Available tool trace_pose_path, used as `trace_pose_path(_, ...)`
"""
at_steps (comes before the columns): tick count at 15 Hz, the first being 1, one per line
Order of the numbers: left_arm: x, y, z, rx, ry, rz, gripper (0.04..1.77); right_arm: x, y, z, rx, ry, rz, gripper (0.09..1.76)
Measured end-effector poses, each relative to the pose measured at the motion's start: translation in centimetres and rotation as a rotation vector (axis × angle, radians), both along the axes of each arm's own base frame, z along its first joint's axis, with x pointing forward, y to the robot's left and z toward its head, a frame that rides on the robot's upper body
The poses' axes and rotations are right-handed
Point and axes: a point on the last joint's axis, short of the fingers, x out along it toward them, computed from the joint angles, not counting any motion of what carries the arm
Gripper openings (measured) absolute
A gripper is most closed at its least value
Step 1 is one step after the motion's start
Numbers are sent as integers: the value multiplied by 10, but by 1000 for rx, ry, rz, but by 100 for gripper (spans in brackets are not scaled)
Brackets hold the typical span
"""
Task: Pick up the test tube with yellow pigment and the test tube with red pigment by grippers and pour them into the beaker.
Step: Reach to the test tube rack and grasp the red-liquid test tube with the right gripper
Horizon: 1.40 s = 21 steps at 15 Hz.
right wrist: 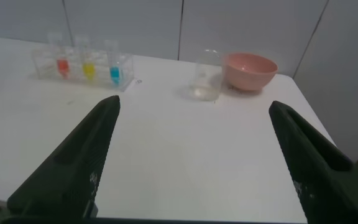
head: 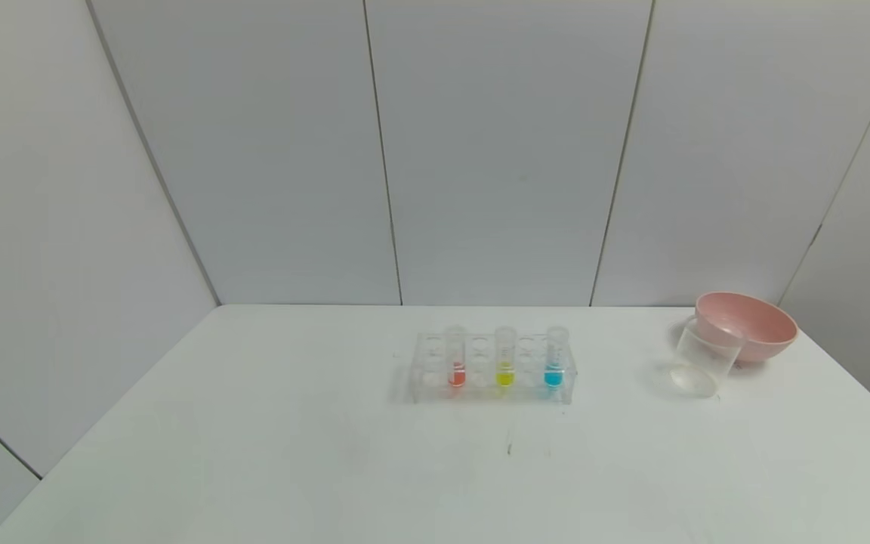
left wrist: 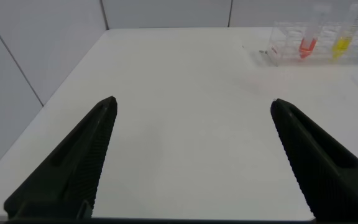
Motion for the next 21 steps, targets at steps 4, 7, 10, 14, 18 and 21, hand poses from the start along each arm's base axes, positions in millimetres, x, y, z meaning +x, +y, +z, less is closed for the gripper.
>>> trace_pose_path(4, 0, 0, 0, 0, 0, 0, 176, -6, 2, 73, 24, -39, 70, 171)
trace_pose_path(7, 0, 0, 0, 0, 0, 0, 176, 24, 2, 132, 75, -6, 89, 171)
trace_pose_path(10, 0, 0, 0, 0, 0, 0, 176, 78, 2, 179, 125, 34, 107, 171)
trace_pose_path(14, 0, 0, 0, 0, 0, 0, 176, 169, 23, 199, 191, 140, 136, 171)
trace_pose_path(18, 0, 0, 0, 0, 0, 0, 176, 240, 99, 177, 209, 159, 122, 171)
trace_pose_path(21, 0, 0, 0, 0, 0, 0, 176, 260, 169, 141, 205, 171, 112, 171)
